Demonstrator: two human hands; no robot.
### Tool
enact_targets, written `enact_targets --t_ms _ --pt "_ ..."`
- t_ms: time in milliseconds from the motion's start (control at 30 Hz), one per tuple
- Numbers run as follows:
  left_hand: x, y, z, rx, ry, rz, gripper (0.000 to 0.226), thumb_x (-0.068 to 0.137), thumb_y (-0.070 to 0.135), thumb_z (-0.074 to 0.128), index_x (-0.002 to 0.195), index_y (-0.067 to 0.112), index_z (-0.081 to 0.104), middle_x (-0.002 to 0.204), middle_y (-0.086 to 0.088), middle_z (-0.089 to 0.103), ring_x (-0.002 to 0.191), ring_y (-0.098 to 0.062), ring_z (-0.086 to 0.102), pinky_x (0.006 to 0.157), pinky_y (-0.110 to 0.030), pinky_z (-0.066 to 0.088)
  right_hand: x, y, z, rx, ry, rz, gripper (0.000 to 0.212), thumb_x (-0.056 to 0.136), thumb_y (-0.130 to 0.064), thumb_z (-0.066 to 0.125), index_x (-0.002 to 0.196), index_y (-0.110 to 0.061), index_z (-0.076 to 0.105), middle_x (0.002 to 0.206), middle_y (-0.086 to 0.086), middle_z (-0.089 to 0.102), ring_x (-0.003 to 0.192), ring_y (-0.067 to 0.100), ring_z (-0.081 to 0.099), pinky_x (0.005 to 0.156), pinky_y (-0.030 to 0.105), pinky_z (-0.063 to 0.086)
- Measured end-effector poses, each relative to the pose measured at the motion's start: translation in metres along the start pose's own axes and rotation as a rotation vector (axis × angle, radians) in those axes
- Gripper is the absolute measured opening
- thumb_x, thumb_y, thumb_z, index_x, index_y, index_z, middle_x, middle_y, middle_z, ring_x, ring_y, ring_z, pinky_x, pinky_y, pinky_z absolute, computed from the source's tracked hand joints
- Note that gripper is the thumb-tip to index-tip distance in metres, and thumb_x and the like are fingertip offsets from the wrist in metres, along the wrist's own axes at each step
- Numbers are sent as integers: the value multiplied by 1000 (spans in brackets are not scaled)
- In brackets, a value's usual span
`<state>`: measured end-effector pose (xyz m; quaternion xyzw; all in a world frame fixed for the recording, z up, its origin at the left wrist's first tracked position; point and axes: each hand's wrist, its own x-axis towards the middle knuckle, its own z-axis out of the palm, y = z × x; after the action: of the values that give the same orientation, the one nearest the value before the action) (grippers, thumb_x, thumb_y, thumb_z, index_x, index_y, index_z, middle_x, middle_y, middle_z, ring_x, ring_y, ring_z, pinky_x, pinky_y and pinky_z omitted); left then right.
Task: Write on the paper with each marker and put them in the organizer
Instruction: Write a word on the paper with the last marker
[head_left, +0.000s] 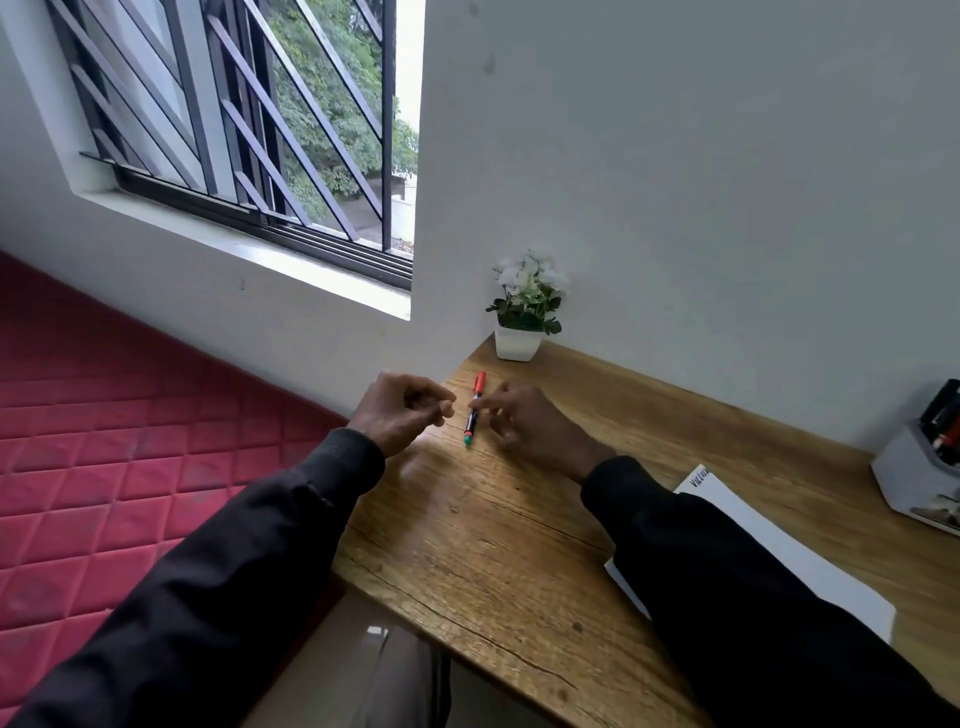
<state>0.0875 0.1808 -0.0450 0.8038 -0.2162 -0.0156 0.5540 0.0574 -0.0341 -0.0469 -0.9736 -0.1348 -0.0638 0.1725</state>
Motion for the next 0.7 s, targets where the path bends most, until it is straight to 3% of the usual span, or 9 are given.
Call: enact_targets --t_ms 133,233,367,467,567,633,700 --pt "4 4 8 -13 -8 1 13 84 7 74 97 5 75 80 -7 76 73 -18 73 70 -21 58 -15 -4 -7 -36 31 15 24 104 -20 60 118 -10 76 114 8 67 99 18 61 85 34 54" --pt "5 9 17 -38 -25 -4 13 84 5 73 97 3 74 81 -9 75 76 -22 72 73 -25 59 -31 0 -12 -100 46 65 20 99 -29 68 107 -12 77 102 7 70 90 18 62 81 39 57" --pt "7 18 35 -36 -82 2 15 84 6 74 99 7 74 86 -8 75 81 -22 73 78 -26 60 -54 13 -23 -143 84 156 5 94 -19 75 98 -16 73 97 3 69 86 15 60 76 32 55" --pt "10 24 54 30 -73 58 22 82 9 76 103 16 76 100 0 74 90 -13 70 84 -25 57 -73 31 -35 -97 122 207 9 90 -10 76 97 -15 74 92 0 71 81 13 62 73 30 56" --pt "13 33 74 88 -167 173 34 80 10 78 110 26 74 117 4 69 105 -11 64 93 -29 54 -97 44 -48 12 242 195 13 88 -4 76 99 -10 81 89 0 76 74 5 63 70 10 50" --pt "13 40 88 114 -220 232 34 80 11 78 109 27 75 116 6 70 106 -9 63 94 -31 54 -111 47 -58 96 338 199 14 88 -5 78 101 -10 83 90 -2 78 75 1 65 69 4 47" --pt "14 50 103 92 -242 266 27 81 13 77 105 26 77 104 8 74 96 -7 66 89 -31 56 -125 51 -70 166 418 198 13 89 -8 79 100 -14 83 89 -5 78 77 2 69 70 6 49"
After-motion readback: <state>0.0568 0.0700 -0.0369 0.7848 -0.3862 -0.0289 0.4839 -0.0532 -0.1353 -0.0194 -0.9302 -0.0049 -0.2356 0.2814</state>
